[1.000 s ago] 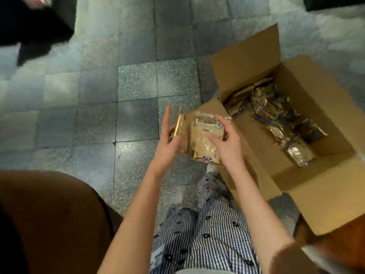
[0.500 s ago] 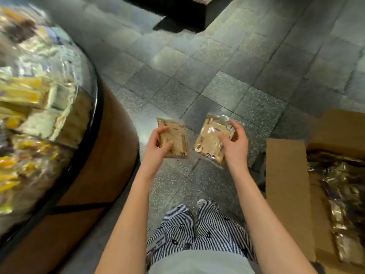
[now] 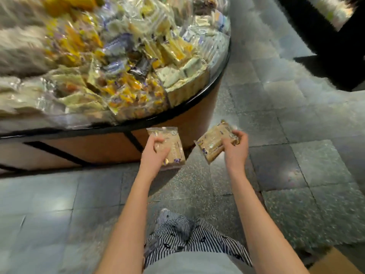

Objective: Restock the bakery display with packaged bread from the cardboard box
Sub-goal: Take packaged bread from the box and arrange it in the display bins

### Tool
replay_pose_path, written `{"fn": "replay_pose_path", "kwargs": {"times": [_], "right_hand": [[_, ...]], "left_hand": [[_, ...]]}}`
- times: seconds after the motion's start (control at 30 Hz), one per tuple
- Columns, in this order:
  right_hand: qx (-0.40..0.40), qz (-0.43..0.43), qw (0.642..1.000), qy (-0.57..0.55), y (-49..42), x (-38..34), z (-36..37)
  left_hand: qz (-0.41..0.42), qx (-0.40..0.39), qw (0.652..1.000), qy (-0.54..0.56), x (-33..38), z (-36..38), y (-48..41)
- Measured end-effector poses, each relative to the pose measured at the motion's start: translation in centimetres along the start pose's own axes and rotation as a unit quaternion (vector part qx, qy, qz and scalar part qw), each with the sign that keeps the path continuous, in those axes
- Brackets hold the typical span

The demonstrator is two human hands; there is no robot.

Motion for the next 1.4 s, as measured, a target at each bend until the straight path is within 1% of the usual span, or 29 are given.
{"fn": "replay_pose_path", "kwargs": {"times": [0.17,0.3,0.53,0.63,0.77,0.83,0.9,1.07,1.2,1.4], "right_hand": [[-0.109,-0.019,0.994,0.009,2.3,-1.8,9.8],[-0.175,-0.027,0.984,0.027,5.3,-2.1,17.4],[-0.246,-0.050,0.967,0.050,12.1,-3.0,31.5],[-0.271,-0.039,0.961,0.039,15.8,-3.0,38.2],[-0.289,-0.023,0.957,0.022,20.6,-3.8,46.1],[-0.298,-0.029,0.954,0.032,22.2,-4.2,49.4],[-0.303,-0.030,0.952,0.038,23.1,-4.4,52.2],[-0.288,-0.053,0.955,0.051,22.3,-6.1,57.7],[-0.284,-0.061,0.956,0.043,20.8,-6.6,62.9],[-0.295,-0.050,0.954,0.022,18.2,-8.4,74.2]], "left_hand": [[-0.031,0.110,0.993,0.030,-3.5,-9.2,1.1],[-0.049,0.179,0.981,0.057,-6.6,-15.9,1.4],[-0.084,0.217,0.969,0.082,-12.6,-28.4,1.0],[-0.093,0.228,0.966,0.078,-14.6,-35.0,0.1],[-0.106,0.267,0.955,0.071,-16.8,-44.0,-1.2],[-0.115,0.283,0.950,0.063,-17.8,-47.5,-1.9],[-0.105,0.293,0.948,0.064,-18.7,-50.2,-2.7],[-0.107,0.287,0.948,0.081,-20.5,-53.9,-6.6],[-0.117,0.271,0.953,0.069,-21.4,-56.4,-11.4],[-0.124,0.281,0.950,0.056,-22.1,-62.6,-19.3]]}}
Point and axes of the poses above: each hand's wrist, its own y-axis away from the middle knuckle, its own z-axis out of the palm, x = y × z, the point moved 8 cm from there along -y, towards the middle knuckle, and after that the axes turned 4 degrees about -z, right-handed, at the moved point
